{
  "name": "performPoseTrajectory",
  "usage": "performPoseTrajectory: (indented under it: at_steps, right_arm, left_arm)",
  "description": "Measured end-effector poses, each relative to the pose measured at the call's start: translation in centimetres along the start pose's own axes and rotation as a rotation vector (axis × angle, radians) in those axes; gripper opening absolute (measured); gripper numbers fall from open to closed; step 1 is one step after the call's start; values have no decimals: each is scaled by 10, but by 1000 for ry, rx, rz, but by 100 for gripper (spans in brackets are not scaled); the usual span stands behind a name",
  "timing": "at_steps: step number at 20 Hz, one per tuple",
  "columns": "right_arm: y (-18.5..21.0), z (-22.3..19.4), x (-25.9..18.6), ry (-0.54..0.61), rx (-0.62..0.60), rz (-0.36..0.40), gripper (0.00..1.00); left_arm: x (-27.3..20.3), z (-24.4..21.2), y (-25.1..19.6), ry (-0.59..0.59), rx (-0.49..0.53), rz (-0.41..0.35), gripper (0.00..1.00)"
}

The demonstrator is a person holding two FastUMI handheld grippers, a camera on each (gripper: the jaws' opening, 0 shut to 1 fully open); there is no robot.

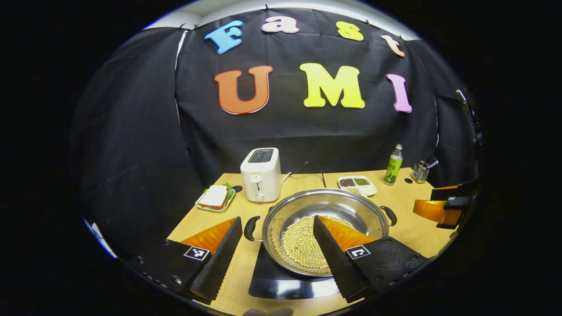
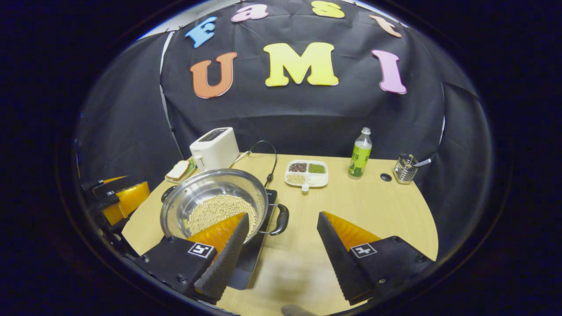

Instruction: First push the handle of the pot to place it horizontally, then grasp the pot with both hands and set it on the induction cooktop.

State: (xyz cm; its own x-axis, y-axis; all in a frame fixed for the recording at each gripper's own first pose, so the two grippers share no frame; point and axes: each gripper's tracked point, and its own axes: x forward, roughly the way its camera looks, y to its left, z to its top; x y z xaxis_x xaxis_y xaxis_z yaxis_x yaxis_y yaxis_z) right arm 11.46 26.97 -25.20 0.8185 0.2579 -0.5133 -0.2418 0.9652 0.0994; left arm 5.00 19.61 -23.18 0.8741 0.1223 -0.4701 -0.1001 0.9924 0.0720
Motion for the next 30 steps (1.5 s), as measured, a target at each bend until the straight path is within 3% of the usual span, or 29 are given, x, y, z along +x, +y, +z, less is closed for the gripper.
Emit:
performPoseTrajectory:
  at_steps: [7, 15, 23, 30]
  right_arm:
    - [-42, 64, -80, -157, -47, -45, 98]
    - [-126, 106, -178, -313, -19, -106, 96]
    - [-222, 118, -269, -423, -6, -138, 96]
    - [-257, 118, -312, -483, 17, -116, 96]
  left_arm:
    - [-44, 67, -47, -159, -8, -39, 96]
    - [-108, 148, -158, -320, -16, -144, 96]
    - [-175, 155, -233, -350, -16, -108, 96]
    - [-224, 172, -261, -407, -7, -73, 96]
